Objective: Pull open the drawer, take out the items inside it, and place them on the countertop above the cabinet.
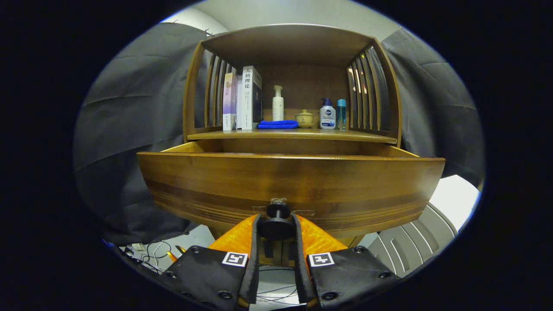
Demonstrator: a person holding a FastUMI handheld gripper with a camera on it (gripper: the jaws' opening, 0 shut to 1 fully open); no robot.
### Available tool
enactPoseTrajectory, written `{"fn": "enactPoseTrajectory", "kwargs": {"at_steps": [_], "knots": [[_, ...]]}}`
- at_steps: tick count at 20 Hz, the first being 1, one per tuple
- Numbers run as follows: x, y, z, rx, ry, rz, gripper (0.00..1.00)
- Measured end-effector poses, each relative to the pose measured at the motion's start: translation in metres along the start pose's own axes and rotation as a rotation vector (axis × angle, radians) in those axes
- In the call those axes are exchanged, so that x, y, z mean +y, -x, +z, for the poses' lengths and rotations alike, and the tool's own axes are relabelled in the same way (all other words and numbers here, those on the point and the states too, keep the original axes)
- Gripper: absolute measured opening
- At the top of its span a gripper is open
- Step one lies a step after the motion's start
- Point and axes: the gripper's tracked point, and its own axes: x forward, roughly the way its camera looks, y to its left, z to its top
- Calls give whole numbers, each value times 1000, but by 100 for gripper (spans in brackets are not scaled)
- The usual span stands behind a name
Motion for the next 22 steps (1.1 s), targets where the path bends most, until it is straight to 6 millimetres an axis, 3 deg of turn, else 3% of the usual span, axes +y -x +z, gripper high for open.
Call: {"fn": "enactPoseTrajectory", "kwargs": {"at_steps": [10,16,19,22], "knots": [[6,14,-5,-15,38,12,37],[4,32,25,-143,110,6,77],[-6,44,51,-217,96,0,98],[-13,52,89,-287,91,-8,98]]}}
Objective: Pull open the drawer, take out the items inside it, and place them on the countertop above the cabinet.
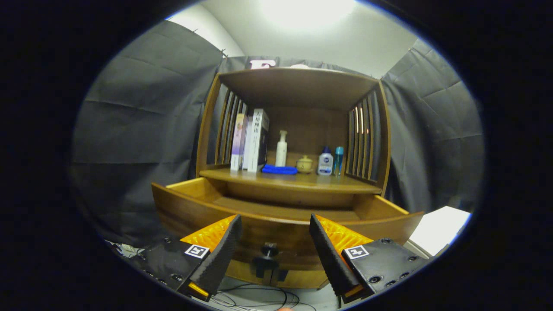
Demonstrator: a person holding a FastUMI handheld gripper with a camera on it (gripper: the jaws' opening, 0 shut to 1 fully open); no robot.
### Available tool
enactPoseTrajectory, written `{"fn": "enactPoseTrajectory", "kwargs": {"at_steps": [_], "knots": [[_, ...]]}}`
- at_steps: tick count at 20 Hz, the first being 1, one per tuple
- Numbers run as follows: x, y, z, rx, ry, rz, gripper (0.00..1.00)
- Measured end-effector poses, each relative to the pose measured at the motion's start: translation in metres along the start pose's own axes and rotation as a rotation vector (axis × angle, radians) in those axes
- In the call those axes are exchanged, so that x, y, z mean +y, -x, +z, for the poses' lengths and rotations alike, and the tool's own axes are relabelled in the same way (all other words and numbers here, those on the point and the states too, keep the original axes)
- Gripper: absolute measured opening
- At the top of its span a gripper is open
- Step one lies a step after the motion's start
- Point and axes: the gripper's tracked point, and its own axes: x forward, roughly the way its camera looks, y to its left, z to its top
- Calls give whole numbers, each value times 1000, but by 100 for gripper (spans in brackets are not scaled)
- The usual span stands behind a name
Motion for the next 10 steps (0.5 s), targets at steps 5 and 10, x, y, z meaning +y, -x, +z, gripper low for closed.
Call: {"fn": "enactPoseTrajectory", "kwargs": {"at_steps": [5,10], "knots": [[-9,-23,49,-28,-15,23,98],[-8,-54,75,18,-31,66,98]]}}
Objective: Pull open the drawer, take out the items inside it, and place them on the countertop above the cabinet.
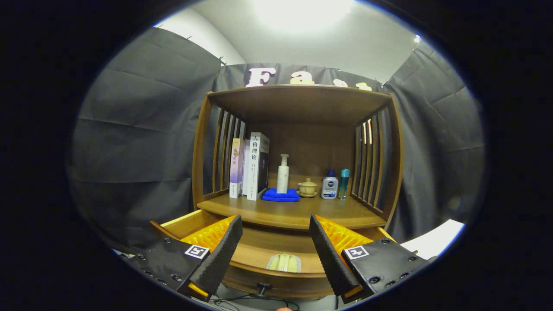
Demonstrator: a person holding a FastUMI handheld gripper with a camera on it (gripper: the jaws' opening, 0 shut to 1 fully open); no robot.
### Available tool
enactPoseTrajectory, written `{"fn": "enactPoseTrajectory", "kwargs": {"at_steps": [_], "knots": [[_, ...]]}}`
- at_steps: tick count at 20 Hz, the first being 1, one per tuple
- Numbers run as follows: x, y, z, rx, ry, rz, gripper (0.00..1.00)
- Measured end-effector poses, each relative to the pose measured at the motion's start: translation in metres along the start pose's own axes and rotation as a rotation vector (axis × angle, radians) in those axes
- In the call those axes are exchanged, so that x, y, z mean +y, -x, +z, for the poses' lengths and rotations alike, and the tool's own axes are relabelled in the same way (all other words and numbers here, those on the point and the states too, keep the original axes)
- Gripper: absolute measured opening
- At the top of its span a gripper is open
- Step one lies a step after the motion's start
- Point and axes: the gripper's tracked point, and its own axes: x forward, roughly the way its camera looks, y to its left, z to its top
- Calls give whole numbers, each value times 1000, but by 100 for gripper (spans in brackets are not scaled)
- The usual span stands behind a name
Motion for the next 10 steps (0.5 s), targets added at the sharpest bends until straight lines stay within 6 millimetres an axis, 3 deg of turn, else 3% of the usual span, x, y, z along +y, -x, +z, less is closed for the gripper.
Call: {"fn": "enactPoseTrajectory", "kwargs": {"at_steps": [6,10], "knots": [[2,-46,-10,200,25,61,98],[1,-68,-29,318,-7,84,98]]}}
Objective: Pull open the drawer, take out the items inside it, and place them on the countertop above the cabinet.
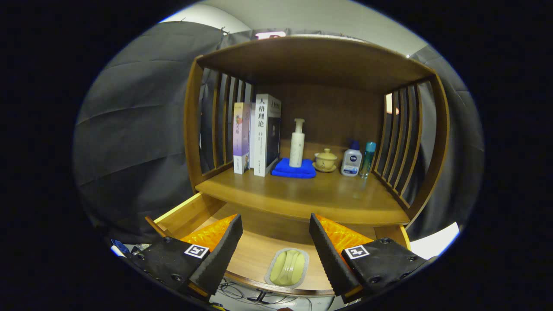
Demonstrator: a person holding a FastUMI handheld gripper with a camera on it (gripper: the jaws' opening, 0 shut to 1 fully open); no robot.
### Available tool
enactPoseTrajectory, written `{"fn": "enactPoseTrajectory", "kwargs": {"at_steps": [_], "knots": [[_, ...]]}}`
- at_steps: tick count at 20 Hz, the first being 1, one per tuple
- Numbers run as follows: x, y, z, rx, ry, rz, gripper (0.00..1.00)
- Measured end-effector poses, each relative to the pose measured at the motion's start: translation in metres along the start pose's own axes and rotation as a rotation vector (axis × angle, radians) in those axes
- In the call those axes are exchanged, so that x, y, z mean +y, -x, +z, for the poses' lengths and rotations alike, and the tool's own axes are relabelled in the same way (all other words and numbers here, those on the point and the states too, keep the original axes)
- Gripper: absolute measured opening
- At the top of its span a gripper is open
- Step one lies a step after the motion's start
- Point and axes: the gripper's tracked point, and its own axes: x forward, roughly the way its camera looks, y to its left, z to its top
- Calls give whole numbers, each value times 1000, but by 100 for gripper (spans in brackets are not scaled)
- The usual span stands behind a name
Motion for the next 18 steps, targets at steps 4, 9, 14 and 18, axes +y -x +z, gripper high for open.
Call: {"fn": "enactPoseTrajectory", "kwargs": {"at_steps": [4,9,14,18], "knots": [[-2,-24,-28,148,-25,12,98],[-10,-45,-59,297,-53,-8,98],[-10,-48,-96,440,-99,18,98],[-18,-54,-121,506,-131,-1,98]]}}
